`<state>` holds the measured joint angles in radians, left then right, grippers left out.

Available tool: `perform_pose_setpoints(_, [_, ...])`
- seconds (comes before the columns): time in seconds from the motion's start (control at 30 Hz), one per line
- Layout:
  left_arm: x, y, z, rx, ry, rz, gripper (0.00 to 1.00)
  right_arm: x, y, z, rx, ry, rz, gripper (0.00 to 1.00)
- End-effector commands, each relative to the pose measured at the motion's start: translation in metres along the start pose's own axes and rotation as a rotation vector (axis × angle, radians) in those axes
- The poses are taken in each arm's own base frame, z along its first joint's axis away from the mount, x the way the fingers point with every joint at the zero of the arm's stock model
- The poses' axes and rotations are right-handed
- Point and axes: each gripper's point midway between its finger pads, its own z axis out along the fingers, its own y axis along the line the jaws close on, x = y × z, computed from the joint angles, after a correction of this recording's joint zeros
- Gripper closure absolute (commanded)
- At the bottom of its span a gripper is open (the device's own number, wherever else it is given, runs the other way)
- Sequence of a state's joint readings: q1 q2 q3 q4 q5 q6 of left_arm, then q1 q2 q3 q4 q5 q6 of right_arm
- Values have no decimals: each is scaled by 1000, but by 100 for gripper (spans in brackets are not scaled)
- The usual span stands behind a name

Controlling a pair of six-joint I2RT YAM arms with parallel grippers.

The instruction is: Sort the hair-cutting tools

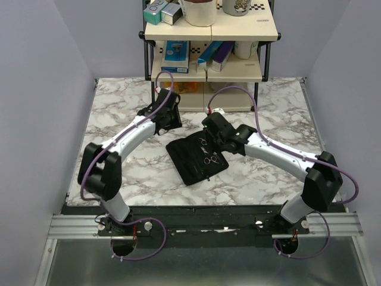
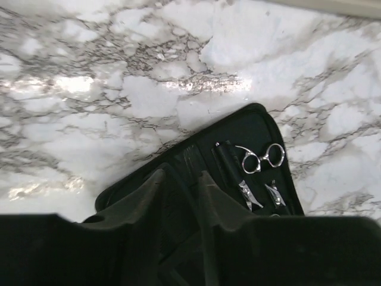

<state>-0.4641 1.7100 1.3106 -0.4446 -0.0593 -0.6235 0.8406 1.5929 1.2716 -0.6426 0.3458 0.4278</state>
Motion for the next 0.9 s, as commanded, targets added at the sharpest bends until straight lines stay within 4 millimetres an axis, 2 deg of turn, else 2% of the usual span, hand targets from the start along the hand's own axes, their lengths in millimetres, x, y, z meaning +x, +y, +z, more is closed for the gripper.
perform_pose_setpoints(0.0, [16, 34, -41, -107, -7, -22, 60, 21, -35, 10, 97, 41, -50, 45])
perform_pose_setpoints(0.03, [31, 44, -44, -133, 16, -32, 60, 22, -41, 15, 111, 50, -45, 46])
perform_pose_setpoints(0.1, [41, 49, -59, -126, 13, -77, 65, 21, -56, 24, 127, 56, -12, 49])
perform_pose_setpoints(0.13, [61, 58, -60, -137, 49, -93, 67, 22, -57, 28, 118, 64, 1, 50])
perform_pose_setpoints(0.17, [63, 59, -69, -123, 30, -115, 69, 20, -65, 32, 121, 67, 32, 50])
perform_pose_setpoints(0.2, [70, 61, -72, -121, 31, -157, 70, 17, -68, 34, 118, 59, 47, 50])
perform_pose_setpoints(0.23, [86, 70, -71, -138, 56, -170, 70, 16, -69, 36, 110, 61, 55, 49])
perform_pose_setpoints(0.27, [87, 69, -76, -116, 40, -186, 68, 16, -71, 40, 110, 68, 59, 49])
perform_pose_setpoints(0.3, [92, 68, -76, -102, 41, -193, 59, 14, -74, 41, 110, 64, 67, 49])
perform_pose_setpoints(0.33, [106, 73, -73, -100, 62, -206, 57, 12, -75, 43, 108, 63, 69, 48])
perform_pose_setpoints(0.4, [107, 60, -76, 3, 37, -237, 52, 11, -75, 45, 99, 63, 75, 46])
perform_pose_setpoints(0.43, [123, 65, -72, 10, 57, -278, 50, 12, -75, 46, 92, 67, 78, 45])
perform_pose_setpoints(0.47, [113, 55, -76, 76, 4, -302, 47, 14, -75, 47, 90, 71, 81, 44])
perform_pose_setpoints(0.5, [118, 50, -76, 121, 8, -326, 41, 14, -76, 49, 87, 66, 93, 44])
perform_pose_setpoints(0.53, [133, 56, -72, 129, 25, -343, 39, 17, -75, 51, 74, 74, 102, 42])
perform_pose_setpoints(0.57, [125, 47, -74, 190, -14, -369, 36, 22, -76, 54, 64, 89, 121, 42])
perform_pose_setpoints(0.6, [129, 44, -73, 217, -11, -372, 33, 22, -80, 58, 53, 90, 147, 42])
perform_pose_setpoints(0.63, [134, 47, -70, 221, -8, -372, 32, 25, -76, 60, 17, 103, 164, 42])
perform_pose_setpoints(0.7, [134, 40, -65, 262, -11, -368, 31, 28, -85, 65, 14, 104, 204, 42])
perform_pose_setpoints(0.73, [141, 40, -63, 274, 8, -373, 31, 29, -85, 67, 3, 110, 217, 42])
perform_pose_setpoints(0.77, [136, 34, -60, 312, -12, -377, 31, 30, -86, 69, 2, 113, 241, 42])
perform_pose_setpoints(0.83, [142, 37, -54, 315, -12, -405, 30, 30, -89, 73, -7, 119, 275, 42])
perform_pose_setpoints(0.87, [137, 34, -51, 335, -38, -410, 30, 29, -89, 74, -11, 116, 298, 42])
